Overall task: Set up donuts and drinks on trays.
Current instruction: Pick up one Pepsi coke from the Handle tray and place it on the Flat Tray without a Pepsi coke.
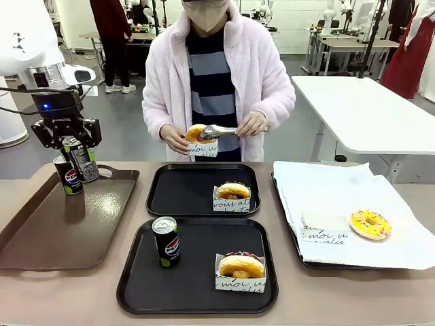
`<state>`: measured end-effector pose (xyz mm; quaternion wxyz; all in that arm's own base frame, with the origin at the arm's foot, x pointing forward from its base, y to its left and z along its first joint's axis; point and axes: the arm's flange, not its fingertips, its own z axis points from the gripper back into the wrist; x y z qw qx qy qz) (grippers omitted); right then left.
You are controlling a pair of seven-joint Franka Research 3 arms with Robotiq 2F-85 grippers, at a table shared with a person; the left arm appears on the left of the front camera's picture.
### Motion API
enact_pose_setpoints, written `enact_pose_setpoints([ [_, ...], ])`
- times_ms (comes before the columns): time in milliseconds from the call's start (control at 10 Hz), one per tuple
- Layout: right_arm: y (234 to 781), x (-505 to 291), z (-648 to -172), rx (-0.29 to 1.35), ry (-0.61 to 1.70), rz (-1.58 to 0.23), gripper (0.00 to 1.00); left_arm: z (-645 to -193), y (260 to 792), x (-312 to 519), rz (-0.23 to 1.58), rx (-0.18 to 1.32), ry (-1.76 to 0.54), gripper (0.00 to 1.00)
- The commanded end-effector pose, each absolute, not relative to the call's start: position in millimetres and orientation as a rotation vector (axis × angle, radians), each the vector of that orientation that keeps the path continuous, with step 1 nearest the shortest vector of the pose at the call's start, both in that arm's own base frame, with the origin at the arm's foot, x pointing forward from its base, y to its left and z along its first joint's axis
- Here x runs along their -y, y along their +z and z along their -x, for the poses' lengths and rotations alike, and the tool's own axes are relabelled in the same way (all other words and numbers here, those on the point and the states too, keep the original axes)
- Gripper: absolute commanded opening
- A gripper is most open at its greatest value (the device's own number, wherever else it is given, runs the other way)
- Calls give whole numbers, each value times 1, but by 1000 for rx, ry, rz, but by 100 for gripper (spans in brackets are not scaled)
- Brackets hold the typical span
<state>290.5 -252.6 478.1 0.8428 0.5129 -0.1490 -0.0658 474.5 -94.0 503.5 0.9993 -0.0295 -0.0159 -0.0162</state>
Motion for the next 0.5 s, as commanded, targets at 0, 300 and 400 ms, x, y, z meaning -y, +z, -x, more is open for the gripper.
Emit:
enact_pose_setpoints([
  [0,477,253,-291,330,-136,-1098,100,-476,504,95,58,48,-37,0],
  [300,477,253,-291,330,-136,-1098,100,-474,506,117,56,54,-96,59],
  [400,477,253,-291,330,-136,-1098,100,-473,507,136,55,74,-140,59],
])
